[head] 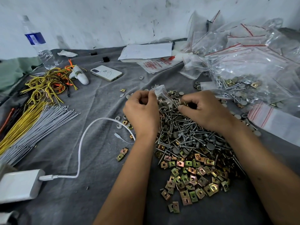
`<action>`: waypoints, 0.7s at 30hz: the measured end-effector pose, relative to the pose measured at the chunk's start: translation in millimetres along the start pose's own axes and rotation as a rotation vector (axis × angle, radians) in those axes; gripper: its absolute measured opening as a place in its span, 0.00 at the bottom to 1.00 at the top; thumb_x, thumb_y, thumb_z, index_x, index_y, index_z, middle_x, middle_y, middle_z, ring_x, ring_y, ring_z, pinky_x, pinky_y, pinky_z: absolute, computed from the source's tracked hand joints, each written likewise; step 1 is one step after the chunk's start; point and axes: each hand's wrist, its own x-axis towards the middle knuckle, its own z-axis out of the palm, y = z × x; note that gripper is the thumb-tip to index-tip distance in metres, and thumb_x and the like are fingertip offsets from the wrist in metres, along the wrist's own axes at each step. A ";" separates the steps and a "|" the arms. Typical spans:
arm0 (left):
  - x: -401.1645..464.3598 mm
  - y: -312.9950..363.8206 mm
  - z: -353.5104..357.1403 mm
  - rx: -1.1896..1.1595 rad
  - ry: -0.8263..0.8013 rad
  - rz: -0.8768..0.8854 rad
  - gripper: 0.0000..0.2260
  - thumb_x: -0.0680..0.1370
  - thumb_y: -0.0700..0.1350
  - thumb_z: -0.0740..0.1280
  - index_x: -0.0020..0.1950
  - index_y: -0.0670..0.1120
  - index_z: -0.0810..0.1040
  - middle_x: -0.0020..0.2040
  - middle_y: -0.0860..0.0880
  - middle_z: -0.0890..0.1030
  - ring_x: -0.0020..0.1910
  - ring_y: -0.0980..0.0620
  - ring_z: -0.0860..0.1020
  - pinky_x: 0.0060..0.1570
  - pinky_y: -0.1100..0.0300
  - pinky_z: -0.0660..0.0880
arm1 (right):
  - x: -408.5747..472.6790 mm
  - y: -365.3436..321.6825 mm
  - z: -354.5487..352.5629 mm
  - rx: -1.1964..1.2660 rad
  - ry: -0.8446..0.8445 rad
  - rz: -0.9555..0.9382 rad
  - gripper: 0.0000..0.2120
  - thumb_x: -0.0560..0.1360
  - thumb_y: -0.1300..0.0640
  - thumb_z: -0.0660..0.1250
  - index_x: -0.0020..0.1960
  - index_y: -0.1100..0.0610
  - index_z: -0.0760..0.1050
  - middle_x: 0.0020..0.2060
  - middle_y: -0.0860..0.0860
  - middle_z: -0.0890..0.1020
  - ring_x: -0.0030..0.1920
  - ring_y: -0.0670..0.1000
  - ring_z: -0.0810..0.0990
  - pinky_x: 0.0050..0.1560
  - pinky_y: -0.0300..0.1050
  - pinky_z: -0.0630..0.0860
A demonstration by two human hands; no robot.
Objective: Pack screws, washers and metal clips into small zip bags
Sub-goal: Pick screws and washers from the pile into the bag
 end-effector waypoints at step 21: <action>-1.3 -9.2 1.3 0.163 -0.259 0.338 0.05 0.79 0.39 0.70 0.52 0.47 0.82 0.42 0.51 0.82 0.38 0.52 0.81 0.37 0.52 0.79 | 6.3 -0.5 6.1 -0.125 0.150 -0.086 0.09 0.82 0.59 0.67 0.44 0.59 0.82 0.34 0.49 0.82 0.35 0.45 0.77 0.38 0.44 0.71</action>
